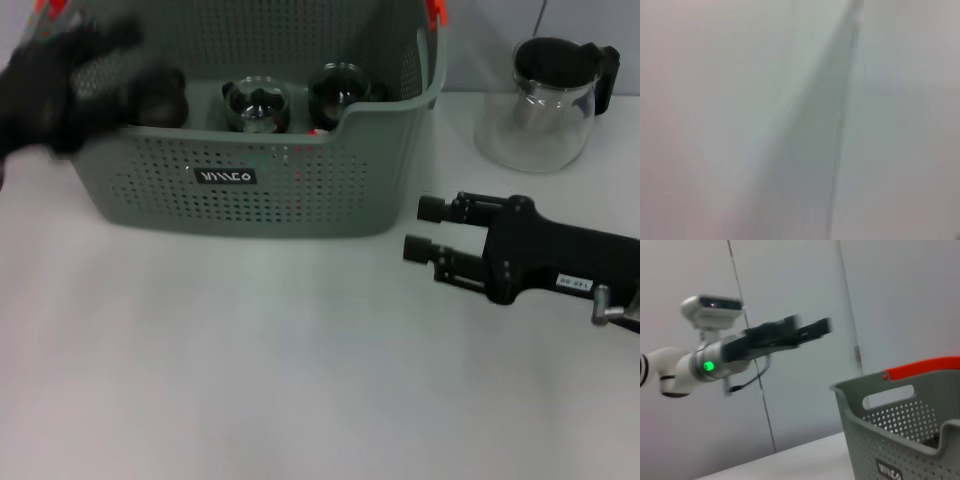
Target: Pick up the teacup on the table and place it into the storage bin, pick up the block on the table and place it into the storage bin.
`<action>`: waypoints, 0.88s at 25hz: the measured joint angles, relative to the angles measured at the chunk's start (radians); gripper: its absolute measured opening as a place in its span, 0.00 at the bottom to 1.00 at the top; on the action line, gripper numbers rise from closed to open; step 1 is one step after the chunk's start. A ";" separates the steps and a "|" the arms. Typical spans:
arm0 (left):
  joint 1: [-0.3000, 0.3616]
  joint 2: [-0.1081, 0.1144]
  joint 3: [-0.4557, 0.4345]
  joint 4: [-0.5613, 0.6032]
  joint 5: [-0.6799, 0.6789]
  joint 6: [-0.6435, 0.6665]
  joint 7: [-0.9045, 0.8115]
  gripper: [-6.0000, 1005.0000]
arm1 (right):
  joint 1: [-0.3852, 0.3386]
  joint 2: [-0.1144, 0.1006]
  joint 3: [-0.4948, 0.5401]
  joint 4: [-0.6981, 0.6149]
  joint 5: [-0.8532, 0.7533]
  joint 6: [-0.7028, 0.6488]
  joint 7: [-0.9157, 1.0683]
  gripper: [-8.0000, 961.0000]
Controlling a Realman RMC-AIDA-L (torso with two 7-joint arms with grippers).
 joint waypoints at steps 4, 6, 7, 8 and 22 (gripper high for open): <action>0.070 -0.033 -0.025 0.030 0.201 0.076 0.084 0.77 | -0.009 0.006 -0.003 0.030 -0.054 0.010 -0.090 0.61; 0.090 -0.051 -0.013 0.017 0.268 0.058 0.142 0.84 | -0.016 0.006 -0.003 0.061 -0.069 0.016 -0.179 0.63; 0.094 -0.058 -0.003 0.003 0.296 0.041 0.172 0.87 | -0.018 0.005 -0.004 0.075 -0.074 0.017 -0.215 0.70; 0.094 -0.062 0.006 -0.016 0.327 0.022 0.196 0.87 | -0.020 0.004 -0.005 0.088 -0.084 0.016 -0.260 0.78; 0.016 -0.077 0.083 -0.249 0.484 -0.184 0.401 0.87 | -0.034 0.006 0.002 0.198 -0.095 0.025 -0.417 0.90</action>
